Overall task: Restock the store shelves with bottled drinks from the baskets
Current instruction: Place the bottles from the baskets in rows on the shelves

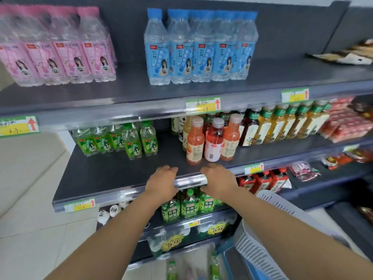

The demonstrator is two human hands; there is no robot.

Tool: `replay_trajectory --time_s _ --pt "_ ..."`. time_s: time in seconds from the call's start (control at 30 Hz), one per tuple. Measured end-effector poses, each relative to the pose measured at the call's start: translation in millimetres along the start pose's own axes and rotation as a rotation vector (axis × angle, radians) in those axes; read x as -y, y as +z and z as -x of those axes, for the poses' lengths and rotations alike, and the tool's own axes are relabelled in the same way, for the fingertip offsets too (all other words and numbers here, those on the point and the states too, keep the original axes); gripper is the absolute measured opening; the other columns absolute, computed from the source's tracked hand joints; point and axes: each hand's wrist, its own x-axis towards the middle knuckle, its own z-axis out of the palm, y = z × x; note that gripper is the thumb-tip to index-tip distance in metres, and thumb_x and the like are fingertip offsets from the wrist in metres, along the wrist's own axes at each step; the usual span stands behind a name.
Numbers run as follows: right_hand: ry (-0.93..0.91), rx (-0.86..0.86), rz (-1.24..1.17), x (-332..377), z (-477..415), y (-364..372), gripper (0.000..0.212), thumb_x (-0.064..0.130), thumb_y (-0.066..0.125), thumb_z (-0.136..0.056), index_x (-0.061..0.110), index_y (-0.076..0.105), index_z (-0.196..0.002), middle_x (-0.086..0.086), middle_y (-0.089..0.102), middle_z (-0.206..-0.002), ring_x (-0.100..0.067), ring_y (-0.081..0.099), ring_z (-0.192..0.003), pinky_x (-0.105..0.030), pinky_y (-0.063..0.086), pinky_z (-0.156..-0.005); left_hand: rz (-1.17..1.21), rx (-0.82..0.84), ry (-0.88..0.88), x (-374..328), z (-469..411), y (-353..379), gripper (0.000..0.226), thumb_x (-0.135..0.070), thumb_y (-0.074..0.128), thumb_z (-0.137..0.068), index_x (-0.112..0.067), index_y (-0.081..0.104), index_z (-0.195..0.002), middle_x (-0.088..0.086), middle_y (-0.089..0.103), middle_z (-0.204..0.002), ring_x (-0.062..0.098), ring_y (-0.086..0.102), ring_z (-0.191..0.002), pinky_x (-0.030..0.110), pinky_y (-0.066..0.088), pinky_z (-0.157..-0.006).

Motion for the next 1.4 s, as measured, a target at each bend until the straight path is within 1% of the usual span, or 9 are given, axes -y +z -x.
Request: replay_trajectory --time_s 0.17,0.33,0.57,0.67,0.77,0.97,1.1,1.23,1.4 --pt "0.213 0.042 -0.003 -36 50 3 0.046 0.034 0.063 -0.088 0.019 0.050 -0.130 -0.008 0.051 -0.127 -0.029 0.047 -0.122 -0.041 0.049 -0.092 -0.078 0.031 0.231 -46 -2 13 0.054 -0.025 0.066 -0.085 -0.014 0.046 -0.134 0.007 0.049 -0.128 0.026 0.043 -0.124 0.040 0.044 -0.098" --pt "0.465 0.058 -0.044 -70 124 14 0.048 0.032 0.060 -0.088 0.020 0.048 -0.133 -0.008 0.050 -0.131 -0.029 0.048 -0.123 -0.040 0.049 -0.093 -0.100 0.090 0.450 -106 9 35 0.055 -0.021 0.062 -0.087 -0.016 0.043 -0.139 0.006 0.047 -0.134 0.026 0.040 -0.129 0.039 0.041 -0.101" --pt "0.791 0.073 -0.092 -116 257 38 0.040 0.029 0.060 -0.086 0.022 0.054 -0.125 -0.006 0.054 -0.124 -0.027 0.050 -0.121 -0.035 0.046 -0.093 -0.117 0.174 0.736 -206 51 88 0.038 -0.024 0.064 -0.083 -0.013 0.054 -0.118 0.007 0.054 -0.120 0.028 0.048 -0.118 0.041 0.048 -0.091" --pt "0.902 0.090 -0.111 -135 317 56 0.038 0.029 0.059 -0.089 0.019 0.053 -0.125 -0.007 0.053 -0.124 -0.028 0.048 -0.121 -0.036 0.045 -0.093 -0.116 0.215 0.829 -253 72 121 0.043 -0.023 0.063 -0.085 -0.014 0.051 -0.126 0.006 0.052 -0.123 0.028 0.049 -0.118 0.044 0.047 -0.094" --pt "0.991 0.106 -0.158 -154 370 81 0.047 0.033 0.061 -0.089 0.022 0.050 -0.134 -0.005 0.052 -0.129 -0.027 0.047 -0.124 -0.038 0.048 -0.095 -0.121 0.272 0.896 -299 97 159 0.045 -0.021 0.062 -0.088 -0.013 0.048 -0.130 0.006 0.048 -0.127 0.028 0.047 -0.122 0.044 0.046 -0.095" --pt "1.154 0.149 -0.282 -188 464 145 0.040 0.033 0.057 -0.089 0.034 0.054 -0.129 -0.001 0.054 -0.125 -0.026 0.050 -0.121 -0.034 0.047 -0.089 -0.137 0.392 1.033 -378 145 245 0.040 -0.022 0.066 -0.082 -0.012 0.054 -0.119 0.008 0.053 -0.116 0.029 0.048 -0.116 0.043 0.046 -0.091" --pt "1.235 0.218 -0.340 -210 514 192 0.051 0.025 0.060 -0.086 0.030 0.049 -0.136 -0.003 0.054 -0.129 -0.027 0.050 -0.121 -0.037 0.049 -0.093 -0.207 0.447 1.127 -418 177 303 0.041 -0.025 0.067 -0.085 -0.013 0.054 -0.122 0.006 0.055 -0.120 0.026 0.049 -0.118 0.039 0.046 -0.093" --pt "1.307 0.272 -0.427 -228 551 237 0.046 0.028 0.060 -0.088 0.024 0.051 -0.134 -0.005 0.053 -0.135 -0.026 0.049 -0.126 -0.036 0.046 -0.100 -0.250 0.528 1.153 -446 197 363 0.047 -0.024 0.064 -0.086 -0.016 0.050 -0.131 0.003 0.049 -0.134 0.023 0.044 -0.127 0.036 0.045 -0.098" --pt "1.382 0.323 -0.551 -244 578 295 0.053 0.032 0.063 -0.087 0.021 0.048 -0.137 -0.006 0.054 -0.133 -0.026 0.050 -0.124 -0.036 0.048 -0.098 -0.316 0.633 1.154 -466 214 428 0.052 -0.028 0.066 -0.088 -0.018 0.047 -0.135 0.001 0.049 -0.133 0.021 0.046 -0.124 0.035 0.043 -0.098"
